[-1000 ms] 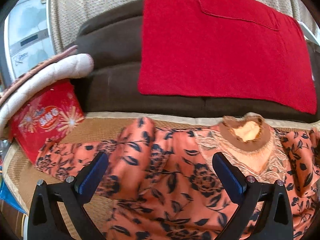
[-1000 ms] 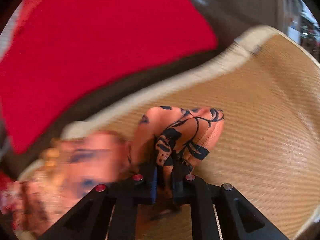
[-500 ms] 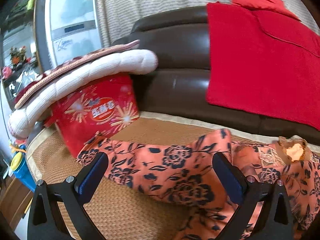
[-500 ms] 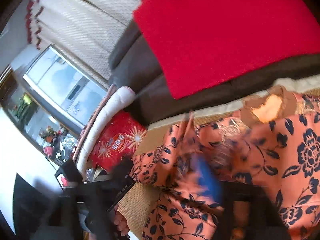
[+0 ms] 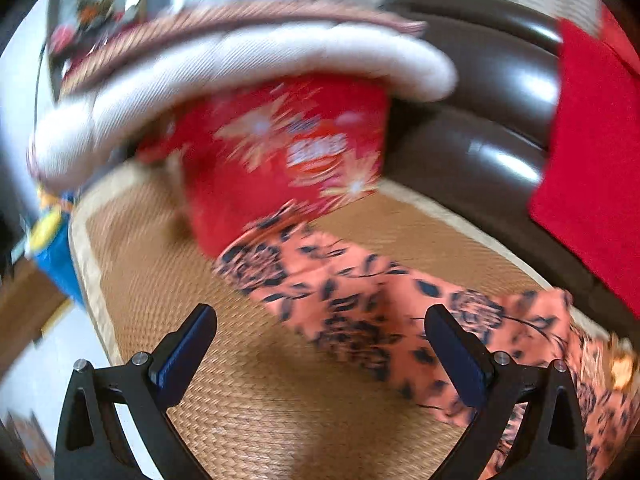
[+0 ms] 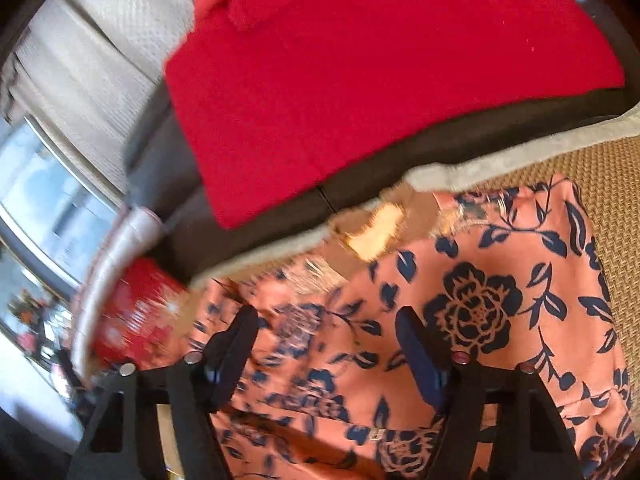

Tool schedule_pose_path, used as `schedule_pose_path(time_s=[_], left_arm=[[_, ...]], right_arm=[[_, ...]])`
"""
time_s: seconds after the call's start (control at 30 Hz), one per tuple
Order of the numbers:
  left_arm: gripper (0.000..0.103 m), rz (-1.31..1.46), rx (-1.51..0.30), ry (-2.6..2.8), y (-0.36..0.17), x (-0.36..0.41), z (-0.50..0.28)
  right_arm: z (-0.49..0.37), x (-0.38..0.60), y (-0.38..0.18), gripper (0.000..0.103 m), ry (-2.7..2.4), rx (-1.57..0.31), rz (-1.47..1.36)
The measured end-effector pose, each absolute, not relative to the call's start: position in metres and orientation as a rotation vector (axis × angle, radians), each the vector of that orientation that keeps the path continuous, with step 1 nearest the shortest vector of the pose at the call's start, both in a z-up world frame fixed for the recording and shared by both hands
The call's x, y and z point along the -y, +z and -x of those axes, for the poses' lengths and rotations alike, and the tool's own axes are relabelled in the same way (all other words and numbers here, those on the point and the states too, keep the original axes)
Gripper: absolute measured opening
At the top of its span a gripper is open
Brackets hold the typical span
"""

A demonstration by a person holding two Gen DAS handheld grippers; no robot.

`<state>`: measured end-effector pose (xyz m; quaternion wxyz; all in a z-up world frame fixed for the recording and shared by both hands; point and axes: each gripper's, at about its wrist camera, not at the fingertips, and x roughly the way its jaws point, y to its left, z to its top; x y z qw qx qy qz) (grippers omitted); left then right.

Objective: Fold small clothes

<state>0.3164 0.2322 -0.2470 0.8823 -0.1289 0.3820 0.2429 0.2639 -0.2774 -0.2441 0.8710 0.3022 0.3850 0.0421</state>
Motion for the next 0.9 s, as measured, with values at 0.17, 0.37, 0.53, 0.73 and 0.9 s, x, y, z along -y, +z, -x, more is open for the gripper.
schedule_pose_path(time_s=[0.17,0.37,0.53,0.73,0.9], left_arm=[[0.103,0.501,-0.881,0.515,-0.274,-0.283,-0.31],[0.103,0.565,-0.871,0.54,-0.284,-0.311,-0.309],[0.078,0.651,-0.909,0.492,-0.309,-0.328,-0.328],[0.075,0.675,-0.919,0.482,-0.323,-0.33,-0.347],[0.074,0.65,-0.914,0.483,-0.326,-0.325,-0.359]], right_arm=[[-0.281,0.268,-0.299,0.057,0.023,-1.032,-0.566],[-0.269,0.28,-0.276,0.057,0.054,-0.917,-0.582],[-0.271,0.277,-0.279,0.057,0.057,-0.933,-0.597],[-0.274,0.273,-0.283,0.057,0.059,-0.931,-0.581],[-0.275,0.276,-0.286,0.057,0.041,-0.93,-0.591]])
